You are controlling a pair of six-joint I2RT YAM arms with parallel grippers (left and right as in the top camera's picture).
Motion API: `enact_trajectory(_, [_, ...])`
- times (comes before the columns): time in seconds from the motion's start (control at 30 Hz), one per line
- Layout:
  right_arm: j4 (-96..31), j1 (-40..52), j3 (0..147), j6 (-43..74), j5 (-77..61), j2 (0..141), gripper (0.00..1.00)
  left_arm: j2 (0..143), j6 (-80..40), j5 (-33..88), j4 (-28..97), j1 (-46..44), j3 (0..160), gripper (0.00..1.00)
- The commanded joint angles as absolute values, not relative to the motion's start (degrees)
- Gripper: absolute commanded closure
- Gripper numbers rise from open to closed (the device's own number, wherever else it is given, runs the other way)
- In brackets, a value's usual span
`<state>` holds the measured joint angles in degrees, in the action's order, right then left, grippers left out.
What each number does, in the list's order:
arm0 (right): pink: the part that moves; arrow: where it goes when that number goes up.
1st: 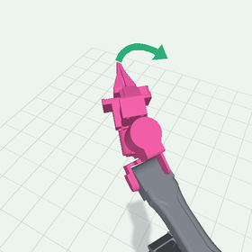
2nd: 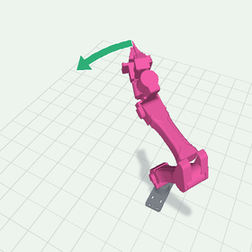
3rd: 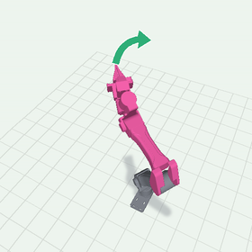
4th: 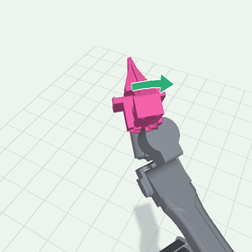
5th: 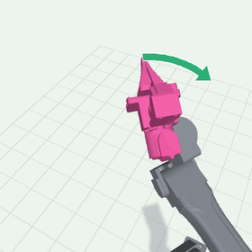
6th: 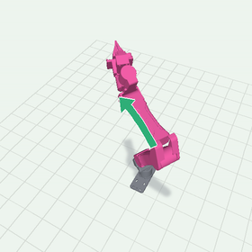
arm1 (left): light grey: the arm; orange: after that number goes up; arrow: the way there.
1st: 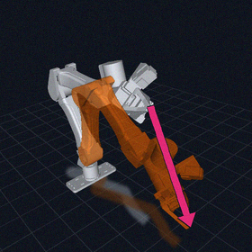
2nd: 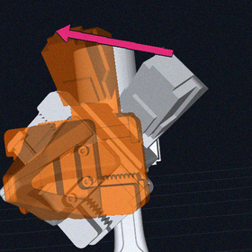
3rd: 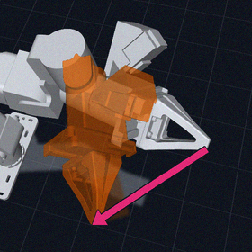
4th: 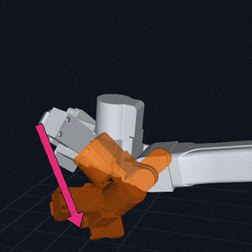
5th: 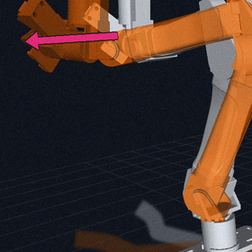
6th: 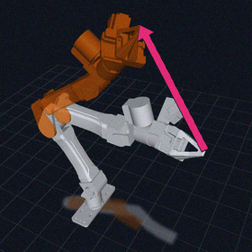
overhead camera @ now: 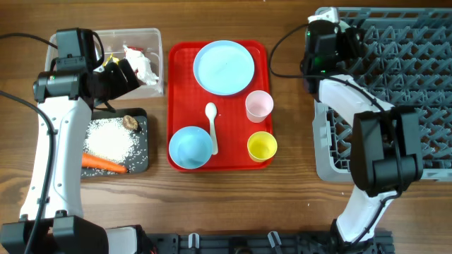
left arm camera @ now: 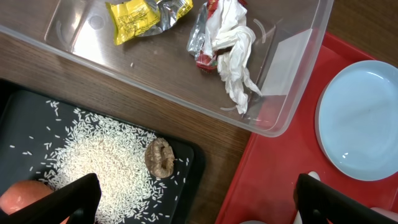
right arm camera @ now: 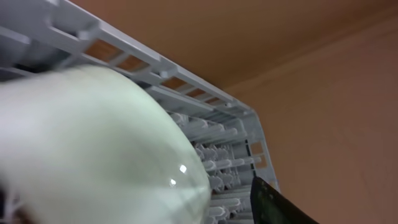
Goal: Sort waste into correct bins and load items into the dishwasher rack
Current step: 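Carry the green bowl into the gray dish rack and release it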
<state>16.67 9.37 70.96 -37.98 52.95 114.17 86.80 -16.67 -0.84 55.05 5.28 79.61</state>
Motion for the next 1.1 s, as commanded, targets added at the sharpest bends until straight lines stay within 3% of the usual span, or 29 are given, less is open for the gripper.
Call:
enact_trajectory(0.0, [16.6,11.2,70.8,-37.5,53.0,114.9,0.4,86.8,-17.1,-1.4,54.9,5.5,80.2,0.0])
enact_trajectory(0.63, [17.8,14.7,70.8,-37.2,56.8,113.6,0.25,86.8,-17.1,-1.4,54.9,5.5,80.2,0.0])
enact_trajectory(0.8, [13.6,16.9,70.8,-27.0,55.2,113.6,0.22,86.8,-17.1,-1.4,54.9,5.5,80.2,0.0])
enact_trajectory(1.07, [17.1,20.2,70.8,-25.0,54.0,111.8,0.18,86.8,-17.1,-1.4,54.9,5.5,80.2,0.0])
